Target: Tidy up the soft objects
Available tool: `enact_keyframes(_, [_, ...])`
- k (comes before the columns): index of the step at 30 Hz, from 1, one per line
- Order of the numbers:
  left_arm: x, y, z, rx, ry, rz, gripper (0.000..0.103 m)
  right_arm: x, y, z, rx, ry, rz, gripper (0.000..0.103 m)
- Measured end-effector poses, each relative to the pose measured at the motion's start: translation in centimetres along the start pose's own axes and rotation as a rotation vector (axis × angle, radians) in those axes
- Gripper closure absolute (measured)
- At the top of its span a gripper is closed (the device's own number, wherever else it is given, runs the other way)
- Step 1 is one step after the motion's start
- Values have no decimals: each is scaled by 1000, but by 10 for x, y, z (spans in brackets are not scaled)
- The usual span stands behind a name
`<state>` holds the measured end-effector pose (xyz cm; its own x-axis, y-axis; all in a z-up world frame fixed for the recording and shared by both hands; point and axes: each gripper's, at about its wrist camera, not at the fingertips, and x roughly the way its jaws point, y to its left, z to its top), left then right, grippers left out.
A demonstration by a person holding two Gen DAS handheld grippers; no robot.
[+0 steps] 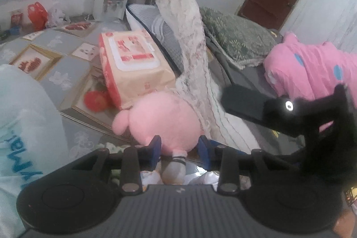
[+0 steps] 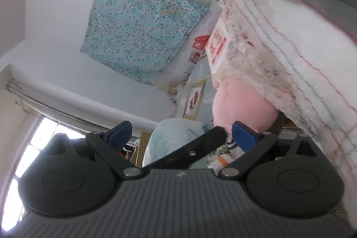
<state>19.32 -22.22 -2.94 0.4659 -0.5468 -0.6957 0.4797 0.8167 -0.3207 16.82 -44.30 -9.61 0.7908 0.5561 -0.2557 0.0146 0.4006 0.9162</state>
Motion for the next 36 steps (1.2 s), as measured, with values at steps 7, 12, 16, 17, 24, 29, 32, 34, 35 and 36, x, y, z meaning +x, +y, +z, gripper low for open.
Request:
enact_keyframes(7, [-12, 13, 14, -46, -67, 84, 37, -13, -20, 8, 105, -58, -43, 6])
enact_keyframes(12, [16, 26, 22, -118, -10, 123, 36, 5, -28, 12, 142, -32, -76, 6])
enact_keyframes(16, [35, 34, 27, -201, 3, 139, 36, 15, -34, 18, 174, -50, -108, 5])
enact_keyframes(17, [37, 36, 29, -218, -8, 137, 36, 17, -36, 20, 190, -54, -109, 5])
enact_keyframes(24, [46, 52, 39, -300, -43, 193, 36, 20, -48, 25, 303, -115, -79, 1])
enact_keyframes(29, [54, 61, 40, -394, -52, 228, 36, 26, -51, 27, 355, -137, -87, 1])
enact_keyframes(32, [59, 58, 42, -393, -60, 243, 36, 28, -48, 26, 356, -134, -94, 1])
enact_keyframes(34, [65, 56, 44, -387, -43, 239, 36, 28, -49, 26, 359, -132, -94, 1])
enact_keyframes(35, [68, 55, 44, -386, -41, 237, 36, 29, -49, 26, 358, -130, -96, 1])
enact_keyframes(36, [71, 54, 45, -382, -38, 237, 36, 31, -49, 26, 356, -129, -103, 1])
